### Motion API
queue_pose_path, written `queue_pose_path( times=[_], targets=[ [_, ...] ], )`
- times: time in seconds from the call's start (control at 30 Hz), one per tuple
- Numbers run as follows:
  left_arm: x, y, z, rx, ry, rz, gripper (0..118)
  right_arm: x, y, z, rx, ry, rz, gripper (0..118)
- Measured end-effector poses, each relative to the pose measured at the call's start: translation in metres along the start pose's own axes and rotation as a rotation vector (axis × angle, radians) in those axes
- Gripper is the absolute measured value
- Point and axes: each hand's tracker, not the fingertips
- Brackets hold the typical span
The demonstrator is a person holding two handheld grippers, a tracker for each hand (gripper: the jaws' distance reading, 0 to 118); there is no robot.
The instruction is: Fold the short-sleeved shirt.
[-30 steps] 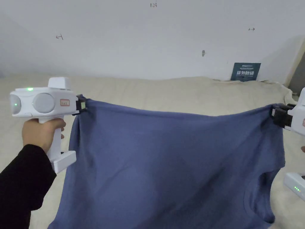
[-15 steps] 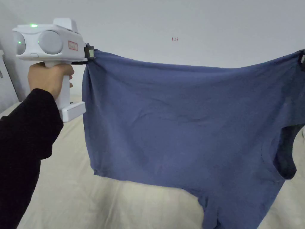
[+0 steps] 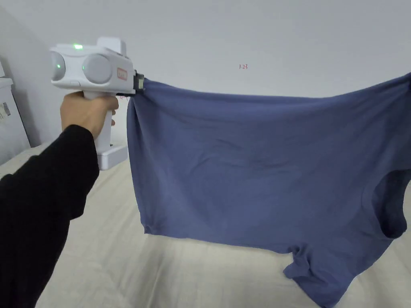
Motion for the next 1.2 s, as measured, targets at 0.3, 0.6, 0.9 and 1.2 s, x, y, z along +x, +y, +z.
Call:
queue_pose_path(
  times=[0.3,0.6,0.9,1.2],
  targets=[
    [0.016,-0.117,-0.062,-0.16,-0.014,0.033,0,-0.012,-0.116,-0.025,-0.186,0.002,-0.044,4],
    [0.012,-0.229,-0.031,-0.273,-0.034,0.072,0,-0.017,-0.22,0.016,-0.319,0.02,-0.097,4],
    [-0.016,-0.335,0.061,-0.365,-0.033,0.123,0,-0.026,-0.298,0.134,-0.439,0.044,-0.127,4],
    [-0.035,-0.416,0.153,-0.479,-0.026,0.177,0,-0.041,-0.354,0.255,-0.549,0.044,-0.18,4]
  ],
)
